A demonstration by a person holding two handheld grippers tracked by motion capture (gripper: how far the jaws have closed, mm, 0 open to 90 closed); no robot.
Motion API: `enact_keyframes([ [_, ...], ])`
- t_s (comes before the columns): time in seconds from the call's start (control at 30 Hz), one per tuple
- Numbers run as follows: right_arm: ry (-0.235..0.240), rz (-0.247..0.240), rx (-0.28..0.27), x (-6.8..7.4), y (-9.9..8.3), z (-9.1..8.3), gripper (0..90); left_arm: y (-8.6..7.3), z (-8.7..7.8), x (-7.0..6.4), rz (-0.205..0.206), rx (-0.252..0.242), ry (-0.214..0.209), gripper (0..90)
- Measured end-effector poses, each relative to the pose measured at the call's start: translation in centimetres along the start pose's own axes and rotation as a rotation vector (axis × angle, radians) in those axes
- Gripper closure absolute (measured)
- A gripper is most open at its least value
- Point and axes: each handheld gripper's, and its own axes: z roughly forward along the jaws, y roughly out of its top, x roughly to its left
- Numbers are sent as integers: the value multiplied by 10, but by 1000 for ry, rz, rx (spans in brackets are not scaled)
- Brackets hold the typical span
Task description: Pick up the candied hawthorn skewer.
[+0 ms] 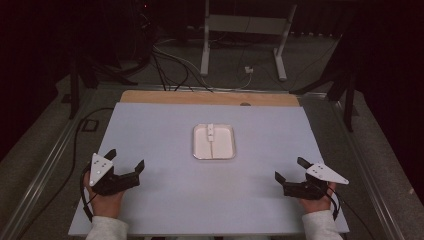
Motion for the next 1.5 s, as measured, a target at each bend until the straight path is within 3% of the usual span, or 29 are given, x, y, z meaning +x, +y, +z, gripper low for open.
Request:
enact_keyframes([
  [0.2,-21,-8,11,3,-1,3,0,1,7,0,-11,17,-31,13],
  [0.27,-24,-5,10,5,0,5,0,8,8,-2,-40,33,-39,13],
  [0.37,-32,-10,5,7,1,4,0,13,9,-4,-52,32,-55,11],
  [0.47,-52,-28,2,7,1,2,0,23,15,-10,-15,44,-57,11],
  [0.67,-72,9,-11,2,1,-2,0,37,27,-20,1,40,-88,11],
  [1.1,-82,18,-17,0,1,-3,0,57,71,-51,15,54,-139,12],
  [1.5,-80,29,-22,-1,0,-3,0,63,115,-72,35,132,-187,12],
])
